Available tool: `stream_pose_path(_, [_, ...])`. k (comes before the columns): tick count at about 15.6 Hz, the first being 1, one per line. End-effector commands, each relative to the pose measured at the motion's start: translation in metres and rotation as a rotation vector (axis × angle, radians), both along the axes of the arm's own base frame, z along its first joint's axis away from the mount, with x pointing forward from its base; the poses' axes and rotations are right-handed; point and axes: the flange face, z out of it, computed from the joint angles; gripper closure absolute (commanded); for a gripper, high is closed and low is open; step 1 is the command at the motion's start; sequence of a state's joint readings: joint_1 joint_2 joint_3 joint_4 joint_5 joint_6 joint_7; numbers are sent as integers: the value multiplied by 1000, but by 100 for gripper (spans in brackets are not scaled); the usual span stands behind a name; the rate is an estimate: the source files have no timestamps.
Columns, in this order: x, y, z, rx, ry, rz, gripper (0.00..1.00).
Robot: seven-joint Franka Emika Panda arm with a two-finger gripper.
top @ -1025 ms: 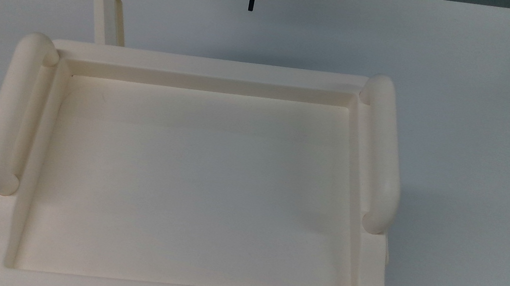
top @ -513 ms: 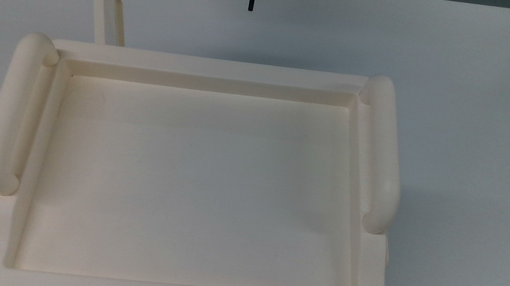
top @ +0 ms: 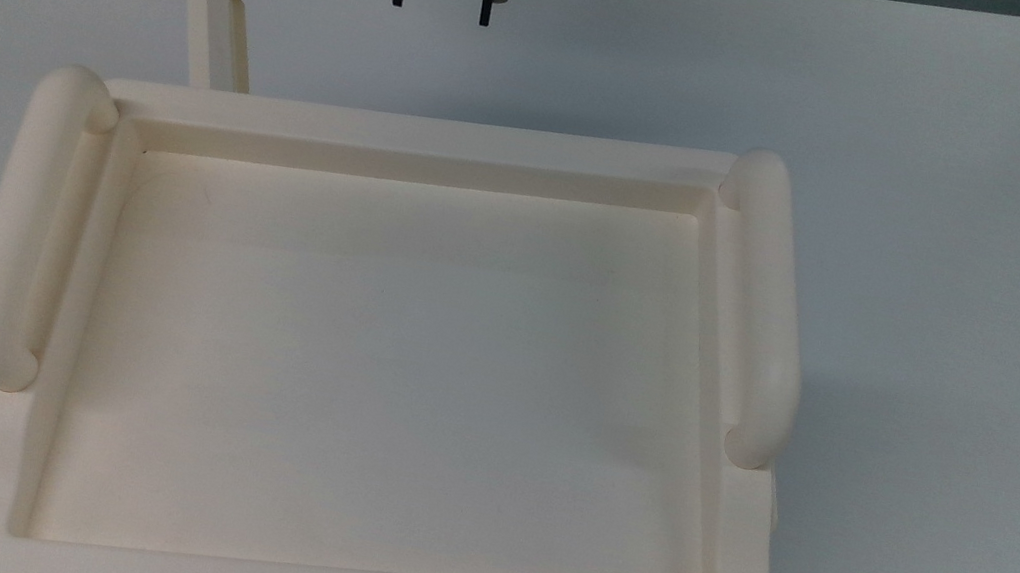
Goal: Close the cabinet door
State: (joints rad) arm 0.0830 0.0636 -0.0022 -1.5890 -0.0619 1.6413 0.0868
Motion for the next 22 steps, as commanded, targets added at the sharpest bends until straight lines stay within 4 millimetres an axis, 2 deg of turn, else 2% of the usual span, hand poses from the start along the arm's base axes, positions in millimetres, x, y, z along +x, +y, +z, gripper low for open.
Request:
stream_pose_path(1, [-5,1,-3,-11,-18,7,77])
stream_pose_path(3, [-5,1,-3,-10,-17,22,100])
stream_pose_path(7, [-6,1,1,-7,-23,20,100])
stream_pose_path(8, [-5,-2,7,-6,-36,12,100])
stream_pose_path(10, [-5,-3,24,-3,-59,0,100])
stream_pose_path(14, [-11,-13,88,5,-154,-19,100])
stream_pose_path(18, [-25,-48,138,-1,-250,-71,100])
stream_pose_path(20, [-28,-78,144,-11,-271,-120,100])
stream_pose_path(22, [-28,-116,154,-28,-327,-165,100])
